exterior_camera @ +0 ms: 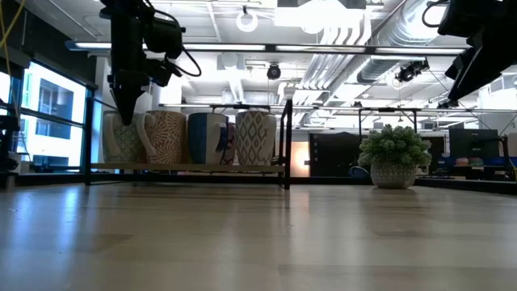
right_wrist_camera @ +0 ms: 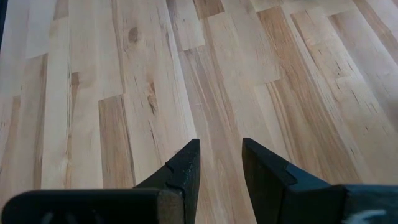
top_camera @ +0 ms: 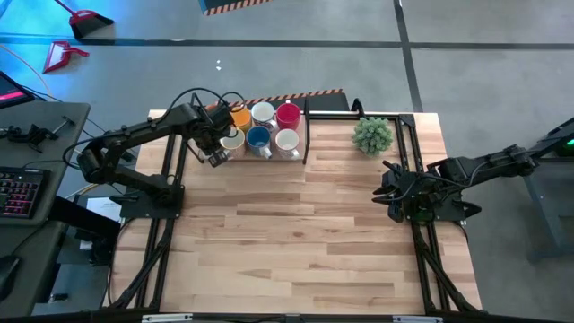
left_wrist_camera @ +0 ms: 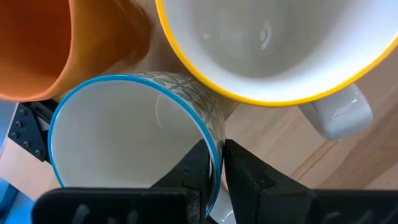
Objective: Place coffee mugs
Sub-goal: Adjust the mugs on the shelf
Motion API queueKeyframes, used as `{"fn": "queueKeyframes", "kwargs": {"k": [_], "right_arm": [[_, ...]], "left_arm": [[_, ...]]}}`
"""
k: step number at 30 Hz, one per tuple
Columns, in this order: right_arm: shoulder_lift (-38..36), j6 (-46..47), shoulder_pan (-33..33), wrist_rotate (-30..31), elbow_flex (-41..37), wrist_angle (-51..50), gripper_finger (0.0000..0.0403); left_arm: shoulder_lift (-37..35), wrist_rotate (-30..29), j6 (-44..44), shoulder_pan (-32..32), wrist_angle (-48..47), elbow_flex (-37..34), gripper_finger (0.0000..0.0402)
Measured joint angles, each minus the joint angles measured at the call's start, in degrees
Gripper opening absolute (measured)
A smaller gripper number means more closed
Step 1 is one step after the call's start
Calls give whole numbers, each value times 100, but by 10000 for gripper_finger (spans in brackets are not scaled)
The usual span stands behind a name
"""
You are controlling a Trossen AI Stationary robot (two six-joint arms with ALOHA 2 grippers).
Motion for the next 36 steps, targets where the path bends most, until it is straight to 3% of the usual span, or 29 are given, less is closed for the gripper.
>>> {"fn": "queueKeyframes", "kwargs": {"k": [14,21,29,36], "right_arm": [[-2,0,2,0,0,-72,99],[-1,-2,0,0,0,-79,99],[-1,-1,2,0,0,-79,99],[0,-22,2,59,0,-79,99]], "left_arm": [[0,-84,-105,0,-2,0,116],[-2,-35,-96,0,-130,36,122],[-9,4,-46,0,-342,848,122],[-22,922,-494,-205,-319,1189,122]]}}
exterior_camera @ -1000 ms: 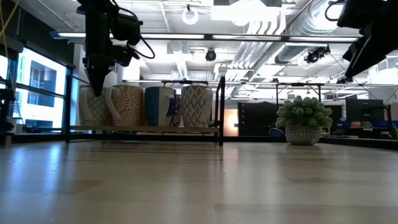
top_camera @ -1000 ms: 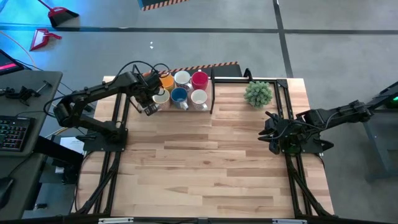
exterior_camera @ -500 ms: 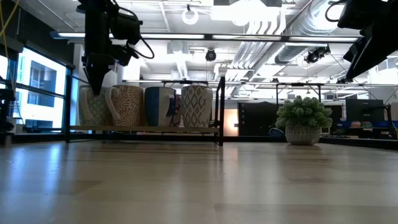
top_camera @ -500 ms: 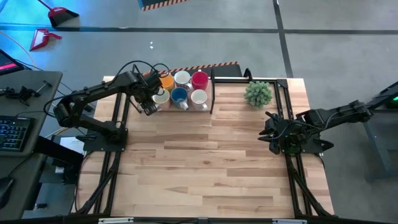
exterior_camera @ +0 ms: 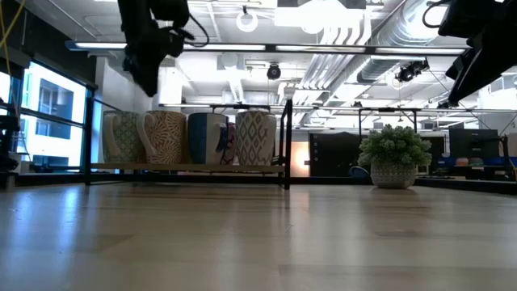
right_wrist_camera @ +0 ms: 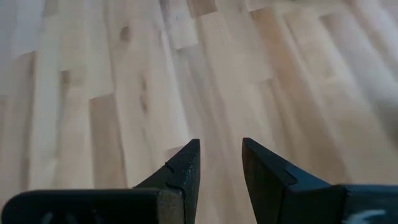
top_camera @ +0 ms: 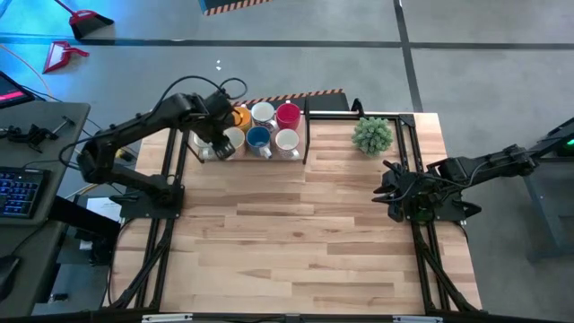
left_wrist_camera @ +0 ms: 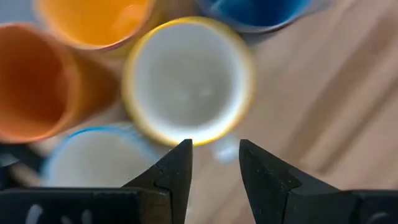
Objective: Place coffee mugs
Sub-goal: Adjust the mugs on the shelf
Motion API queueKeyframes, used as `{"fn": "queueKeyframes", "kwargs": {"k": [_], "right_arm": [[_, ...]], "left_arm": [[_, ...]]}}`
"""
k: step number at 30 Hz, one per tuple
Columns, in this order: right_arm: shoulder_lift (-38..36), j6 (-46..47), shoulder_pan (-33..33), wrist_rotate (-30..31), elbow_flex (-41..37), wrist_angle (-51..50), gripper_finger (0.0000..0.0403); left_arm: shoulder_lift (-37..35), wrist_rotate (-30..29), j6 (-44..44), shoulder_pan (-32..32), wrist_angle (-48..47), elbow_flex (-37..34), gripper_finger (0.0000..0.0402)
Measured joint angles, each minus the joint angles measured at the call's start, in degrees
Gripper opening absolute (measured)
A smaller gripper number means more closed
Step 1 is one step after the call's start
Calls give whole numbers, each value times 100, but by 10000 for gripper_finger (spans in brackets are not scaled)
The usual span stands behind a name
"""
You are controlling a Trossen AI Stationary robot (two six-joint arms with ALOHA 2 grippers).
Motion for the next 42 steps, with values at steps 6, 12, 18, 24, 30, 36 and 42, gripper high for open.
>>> {"fn": "queueKeyframes", "kwargs": {"k": [6,12,18,24,30,36,42], "right_arm": [[0,-26,-1,354,0,0,99],[0,-9,-2,367,0,155,99],[0,-372,-2,374,0,807,99],[-2,-524,-2,368,0,1451,99],[0,-665,-2,369,0,1791,99],[0,-1016,0,544,0,2058,99],[0,-1398,0,755,0,2334,99]], "left_arm": [[-61,534,-561,-549,181,17,122],[-62,544,-1009,-1387,791,15,122],[-189,495,-1416,-2350,1504,15,122],[-240,-225,-2097,-3612,1615,-172,122],[-238,-1233,-2638,-4713,2405,-785,122],[-236,-2448,-2953,-5477,3900,-1644,122],[-234,-3352,-2997,-5697,4958,-2354,122]]}}
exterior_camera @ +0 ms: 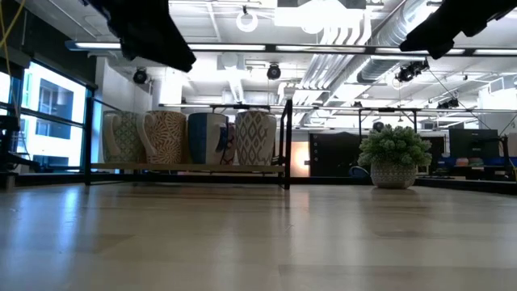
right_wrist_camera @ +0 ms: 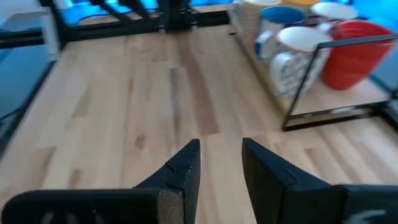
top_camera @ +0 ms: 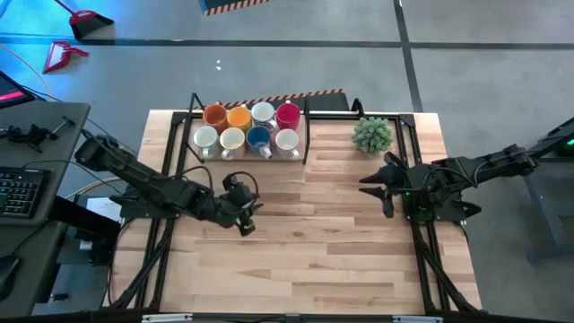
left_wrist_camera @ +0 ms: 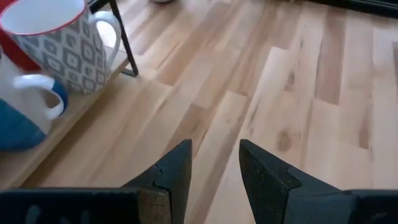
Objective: Place coffee mugs
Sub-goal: Adjust the mugs on the shelf
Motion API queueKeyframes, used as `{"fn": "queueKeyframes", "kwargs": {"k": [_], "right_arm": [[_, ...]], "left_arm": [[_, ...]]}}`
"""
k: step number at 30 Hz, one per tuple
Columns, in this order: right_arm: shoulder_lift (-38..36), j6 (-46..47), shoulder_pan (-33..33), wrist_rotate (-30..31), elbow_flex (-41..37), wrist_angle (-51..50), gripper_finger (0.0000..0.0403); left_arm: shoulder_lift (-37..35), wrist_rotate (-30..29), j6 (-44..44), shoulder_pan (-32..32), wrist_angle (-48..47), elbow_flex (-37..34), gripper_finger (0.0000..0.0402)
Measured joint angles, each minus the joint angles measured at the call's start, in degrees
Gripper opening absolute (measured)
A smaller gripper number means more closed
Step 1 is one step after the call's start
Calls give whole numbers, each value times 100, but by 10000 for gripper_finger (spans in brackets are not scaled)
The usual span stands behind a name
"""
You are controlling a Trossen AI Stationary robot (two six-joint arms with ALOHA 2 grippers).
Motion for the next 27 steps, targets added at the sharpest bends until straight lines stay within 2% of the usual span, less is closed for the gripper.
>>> {"fn": "queueKeyframes", "kwargs": {"k": [4,10,13,16,19,23,27], "right_arm": [[0,4,-2,511,0,-2,99],[0,78,0,774,0,-4,99],[0,194,0,764,0,-4,99],[0,325,0,666,0,-4,99],[0,380,0,631,0,-8,99],[0,373,-2,617,0,-15,99],[0,370,0,552,0,-43,99]], "left_arm": [[0,-15,278,145,305,-98,122],[0,-3,1825,567,1770,-95,122],[0,480,2584,911,2254,-64,122],[12,1032,2513,1439,1710,157,122],[66,1197,2494,1939,1045,491,122],[202,1796,3021,2487,719,889,122],[588,2077,3501,2887,306,1304,122]]}}
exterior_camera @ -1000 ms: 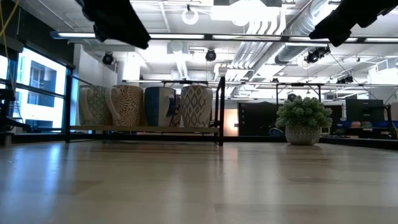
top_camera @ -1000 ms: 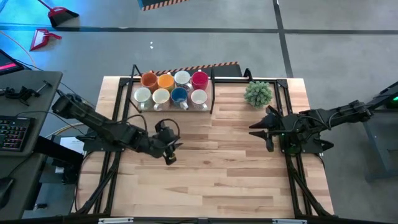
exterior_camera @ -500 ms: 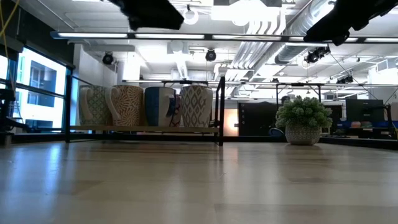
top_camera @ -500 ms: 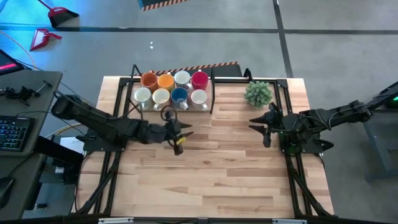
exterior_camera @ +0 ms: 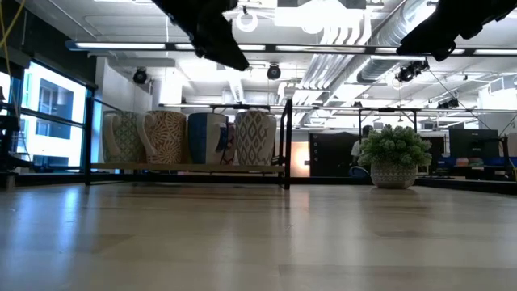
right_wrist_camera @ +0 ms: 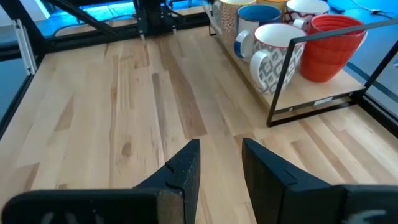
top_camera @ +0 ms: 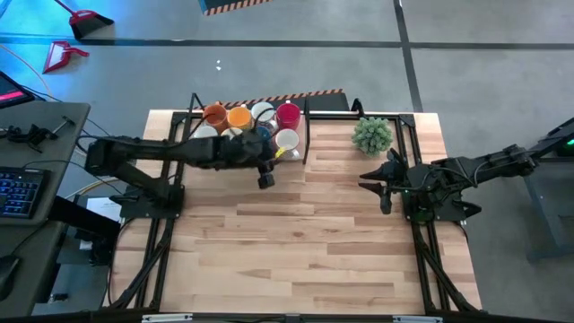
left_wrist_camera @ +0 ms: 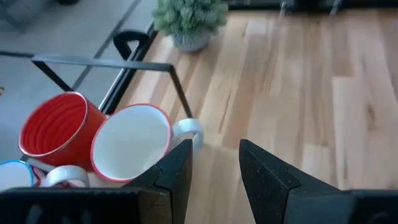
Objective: Place coffee mugs
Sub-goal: Adjust the mugs on the shelf
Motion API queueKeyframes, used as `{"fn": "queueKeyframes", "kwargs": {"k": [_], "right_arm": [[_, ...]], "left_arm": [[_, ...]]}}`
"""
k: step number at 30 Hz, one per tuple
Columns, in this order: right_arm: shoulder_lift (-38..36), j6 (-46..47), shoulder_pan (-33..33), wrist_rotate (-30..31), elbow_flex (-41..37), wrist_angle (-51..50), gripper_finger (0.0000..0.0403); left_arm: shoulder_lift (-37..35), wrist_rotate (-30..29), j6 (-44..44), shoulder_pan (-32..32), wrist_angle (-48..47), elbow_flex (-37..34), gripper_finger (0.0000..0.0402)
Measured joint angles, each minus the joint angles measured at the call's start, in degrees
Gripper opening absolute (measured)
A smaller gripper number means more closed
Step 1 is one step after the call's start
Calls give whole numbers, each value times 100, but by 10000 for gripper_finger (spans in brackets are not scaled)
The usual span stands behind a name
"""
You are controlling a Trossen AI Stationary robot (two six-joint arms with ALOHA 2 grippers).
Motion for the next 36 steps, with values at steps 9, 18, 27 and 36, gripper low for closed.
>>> {"fn": "queueKeyframes", "kwargs": {"k": [9,18,27,36], "right_arm": [[0,159,0,-84,0,-230,99],[0,163,-1,-227,0,-303,99],[0,163,-1,-285,0,-392,99],[-2,163,-1,-286,0,-593,99]], "left_arm": [[997,301,802,593,-1103,1149,122],[1725,507,1304,753,-1802,2044,122],[1974,780,1214,840,-2306,2379,121],[1938,1322,998,407,-2359,2379,94]]}}
